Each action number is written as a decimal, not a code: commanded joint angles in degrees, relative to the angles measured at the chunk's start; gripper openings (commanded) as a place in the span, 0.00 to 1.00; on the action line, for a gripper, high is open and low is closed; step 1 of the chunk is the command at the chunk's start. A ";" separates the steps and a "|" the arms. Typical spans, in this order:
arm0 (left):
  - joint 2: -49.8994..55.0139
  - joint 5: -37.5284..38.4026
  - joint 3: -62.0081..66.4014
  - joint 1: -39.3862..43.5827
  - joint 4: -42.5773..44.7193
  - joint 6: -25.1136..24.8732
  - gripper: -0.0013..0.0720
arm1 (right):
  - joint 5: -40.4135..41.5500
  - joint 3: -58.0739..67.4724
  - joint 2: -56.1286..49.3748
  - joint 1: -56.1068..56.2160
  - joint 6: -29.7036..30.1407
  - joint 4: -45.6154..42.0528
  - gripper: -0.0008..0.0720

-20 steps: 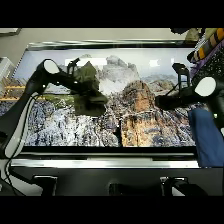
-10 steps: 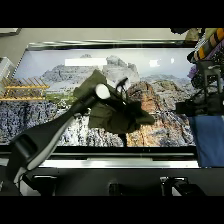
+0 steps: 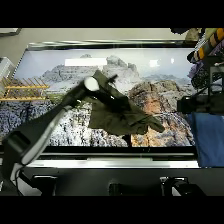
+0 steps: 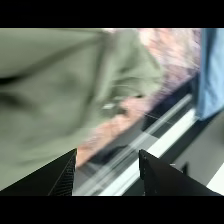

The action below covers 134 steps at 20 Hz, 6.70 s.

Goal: Fold the clothes and pants, and hang the long-sleeved shirts on hangers.

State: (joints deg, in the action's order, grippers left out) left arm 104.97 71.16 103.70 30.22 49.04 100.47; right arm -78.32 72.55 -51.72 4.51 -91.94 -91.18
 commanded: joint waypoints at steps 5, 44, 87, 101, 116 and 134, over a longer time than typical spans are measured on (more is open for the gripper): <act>-12.59 13.64 0.04 -20.76 10.12 -1.68 0.64 | 4.13 5.99 -13.03 -15.98 3.80 27.87 0.49; 5.60 -18.99 -18.47 -34.97 -13.31 -22.82 0.75 | 9.03 -27.04 -15.78 -20.02 16.09 39.58 0.05; -43.32 2.97 2.05 -34.03 25.94 1.38 0.03 | 7.76 22.84 0.92 -19.89 -0.33 41.07 0.05; 9.11 -4.83 -2.99 -30.01 13.49 -0.17 0.03 | 18.05 22.82 -59.65 -9.90 6.54 42.58 0.05; -11.13 16.20 -5.25 -44.59 13.31 -9.35 0.58 | -5.16 0.02 -31.45 -35.76 16.37 38.40 0.60; -45.81 10.60 -52.78 -57.94 8.98 -14.64 0.71 | 13.18 -40.15 -19.89 -39.30 30.08 44.61 0.66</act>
State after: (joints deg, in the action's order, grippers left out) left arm 60.10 81.80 52.62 -26.20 59.90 87.33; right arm -67.53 34.96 -71.61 -34.74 -64.05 -50.59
